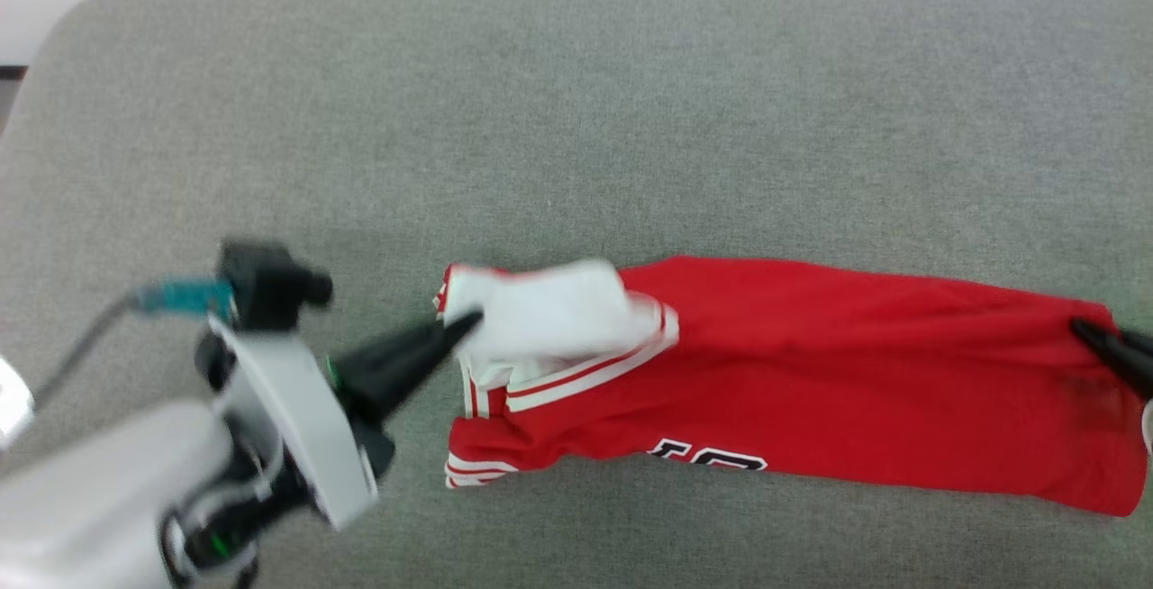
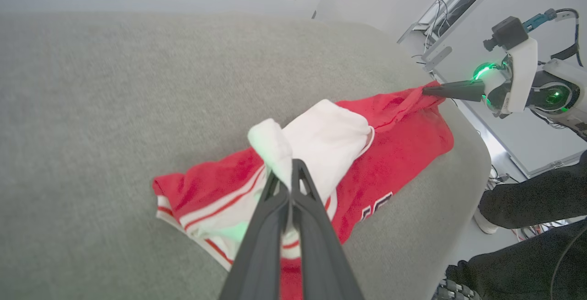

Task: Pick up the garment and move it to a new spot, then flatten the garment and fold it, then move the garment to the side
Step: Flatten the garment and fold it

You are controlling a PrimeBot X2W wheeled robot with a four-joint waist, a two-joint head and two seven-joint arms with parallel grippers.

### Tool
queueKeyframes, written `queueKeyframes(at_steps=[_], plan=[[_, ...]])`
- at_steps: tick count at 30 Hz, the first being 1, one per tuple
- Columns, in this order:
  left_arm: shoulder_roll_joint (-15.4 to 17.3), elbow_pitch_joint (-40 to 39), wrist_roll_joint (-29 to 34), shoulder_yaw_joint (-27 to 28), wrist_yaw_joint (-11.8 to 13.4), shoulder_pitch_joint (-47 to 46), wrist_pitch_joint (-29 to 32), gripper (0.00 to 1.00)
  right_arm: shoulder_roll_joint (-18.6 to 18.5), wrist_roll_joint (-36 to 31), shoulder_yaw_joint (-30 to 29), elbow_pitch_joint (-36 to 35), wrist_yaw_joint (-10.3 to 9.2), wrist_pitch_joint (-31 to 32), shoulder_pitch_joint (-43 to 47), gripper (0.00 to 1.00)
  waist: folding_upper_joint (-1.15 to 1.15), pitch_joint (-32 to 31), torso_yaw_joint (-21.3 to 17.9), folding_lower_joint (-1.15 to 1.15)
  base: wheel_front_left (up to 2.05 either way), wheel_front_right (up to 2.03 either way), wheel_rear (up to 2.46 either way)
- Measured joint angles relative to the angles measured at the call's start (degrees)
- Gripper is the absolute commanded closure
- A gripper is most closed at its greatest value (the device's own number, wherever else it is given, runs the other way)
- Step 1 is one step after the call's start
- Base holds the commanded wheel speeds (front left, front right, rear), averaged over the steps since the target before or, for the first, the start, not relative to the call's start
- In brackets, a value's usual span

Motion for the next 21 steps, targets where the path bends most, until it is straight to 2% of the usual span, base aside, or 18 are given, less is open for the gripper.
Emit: queueKeyframes(at_steps=[5,8,15,17,19,20,21], plan=[[-0.4,-0.7,-0.3,-0.6,0.8,6.5,-4.1,1.0,1.8,-1.9,-6.0,-4.0,0.0,1.8,7.3,1.0,0.0,1.2,0.1,0.0,0.0,0.0,0.0],[-1.6,1.0,0.6,-0.7,2.4,8.7,-5.2,1.0,3.7,-4.3,-8.6,-5.3,0.0,2.8,9.3,1.0,0.0,2.1,0.1,0.0,0.0,0.0,0.0],[-8.6,8.7,2.0,0.2,2.9,10.8,-6.7,1.0,8.8,-9.8,-10.6,-4.4,0.0,3.7,9.7,1.0,0.0,4.0,0.2,0.0,0.0,0.0,0.0],[-11.4,12.6,2.6,0.5,2.4,11.6,-7.0,1.0,10.1,-10.9,-11.0,-3.7,0.0,3.3,9.3,1.0,0.0,4.5,0.2,0.0,0.0,0.0,0.0],[-12.4,14.8,3.5,1.1,2.0,11.8,-7.2,1.0,10.9,-11.2,-11.2,-3.4,0.0,2.4,8.9,1.0,0.0,4.6,0.0,0.0,0.0,0.0,0.0],[-12.9,15.8,4.0,1.7,1.9,11.9,-7.2,0.89,11.2,-11.4,-11.3,-3.4,-0.01,1.5,8.8,0.75,0.0,4.6,-0.1,0.0,0.0,0.0,0.0],[-13.4,16.5,4.4,2.7,1.9,12.2,-7.3,0.61,11.5,-11.5,-11.3,-3.4,-0.01,0.6,8.8,0.44,0.0,4.4,-0.1,0.0,0.0,0.0,0.0]])
